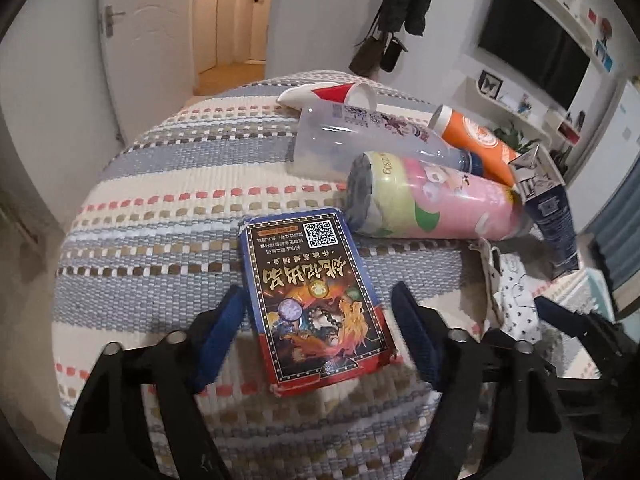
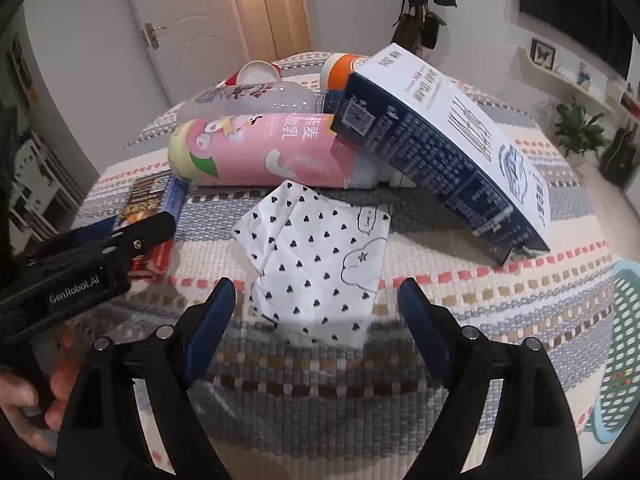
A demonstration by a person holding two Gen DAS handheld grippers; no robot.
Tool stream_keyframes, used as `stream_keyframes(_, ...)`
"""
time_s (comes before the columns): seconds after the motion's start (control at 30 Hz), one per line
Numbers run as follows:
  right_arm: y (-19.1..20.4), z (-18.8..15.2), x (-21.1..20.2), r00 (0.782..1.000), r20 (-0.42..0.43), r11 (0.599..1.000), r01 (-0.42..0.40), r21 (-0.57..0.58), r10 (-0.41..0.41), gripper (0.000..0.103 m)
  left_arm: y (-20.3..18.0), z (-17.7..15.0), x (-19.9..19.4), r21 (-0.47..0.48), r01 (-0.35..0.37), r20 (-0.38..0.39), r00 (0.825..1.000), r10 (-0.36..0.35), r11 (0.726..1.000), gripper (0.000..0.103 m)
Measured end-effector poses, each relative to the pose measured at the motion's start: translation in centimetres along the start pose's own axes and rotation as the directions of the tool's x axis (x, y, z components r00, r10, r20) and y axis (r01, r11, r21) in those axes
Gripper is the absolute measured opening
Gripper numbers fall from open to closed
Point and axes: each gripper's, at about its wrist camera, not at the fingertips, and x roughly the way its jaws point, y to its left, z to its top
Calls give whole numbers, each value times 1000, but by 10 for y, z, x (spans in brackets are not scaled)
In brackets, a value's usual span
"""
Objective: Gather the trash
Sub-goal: 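Grasp the card box with the left tool while the right tool grasps the dotted tissue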
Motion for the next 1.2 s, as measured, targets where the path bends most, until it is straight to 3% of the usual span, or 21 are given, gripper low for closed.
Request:
stream_keyframes(0.1,6,1,2,999,5,999,49,-18,-49,71,1,1,-1,7,2,3,1000,-2,1000,64)
stream_keyframes(0.17,7,1,1,998,12,998,58,-23,-57,57,4,-1,-2,9,11,6,1000,-11,1000,63)
stream_keyframes(0.37,8,-2,-10,998,57,999,11,-51,-8,22,8,-11,-15,-10,67,44,997,-66,998,63)
stream_keyframes(0.47,2,-1,-17,997,71,998,-18,-53,21,14,14,-14,-26,-31,106,72,992,-103,994,62)
stream_keyframes(0.73,-1,-4,-41,990,131,998,-47,-49,53,11,16,-26,-51,-45,158,108,982,-152,986,61)
stream_keyframes(0.9,-6,-9,-64,983,175,997,-47,-54,56,11,17,-40,-69,-16,150,125,981,-147,989,61)
stream_keyframes(1.07,-12,-13,-71,982,181,998,-55,-38,61,11,24,-62,-68,1,159,47,986,-159,987,62)
stream_keyframes(1.2,-13,-18,-68,985,166,998,-51,-24,54,11,24,-72,-56,-5,117,-2,993,-117,993,63)
